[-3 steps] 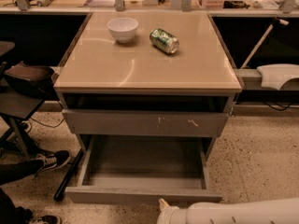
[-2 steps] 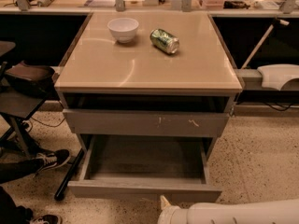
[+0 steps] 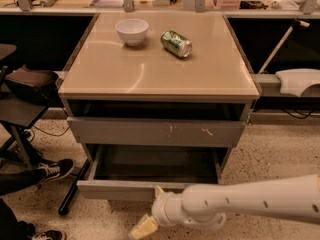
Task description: Close middle drawer
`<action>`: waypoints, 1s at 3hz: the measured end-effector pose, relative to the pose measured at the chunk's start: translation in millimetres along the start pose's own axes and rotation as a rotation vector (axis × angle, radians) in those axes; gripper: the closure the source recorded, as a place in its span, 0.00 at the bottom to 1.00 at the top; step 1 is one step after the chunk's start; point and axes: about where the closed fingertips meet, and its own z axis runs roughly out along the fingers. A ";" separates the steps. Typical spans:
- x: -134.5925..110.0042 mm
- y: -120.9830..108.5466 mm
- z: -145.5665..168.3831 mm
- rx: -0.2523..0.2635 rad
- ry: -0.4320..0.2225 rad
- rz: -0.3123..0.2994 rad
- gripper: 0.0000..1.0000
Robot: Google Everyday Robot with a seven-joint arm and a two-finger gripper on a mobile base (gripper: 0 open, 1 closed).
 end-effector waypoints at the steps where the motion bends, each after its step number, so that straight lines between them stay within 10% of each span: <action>1: -32.5 8.3 22.5 -0.041 -0.010 -0.056 0.00; 3: -22.4 5.6 11.7 -0.008 -0.050 -0.020 0.00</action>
Offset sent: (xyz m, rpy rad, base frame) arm 0.0131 0.0374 0.0097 0.0123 -0.0209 0.0623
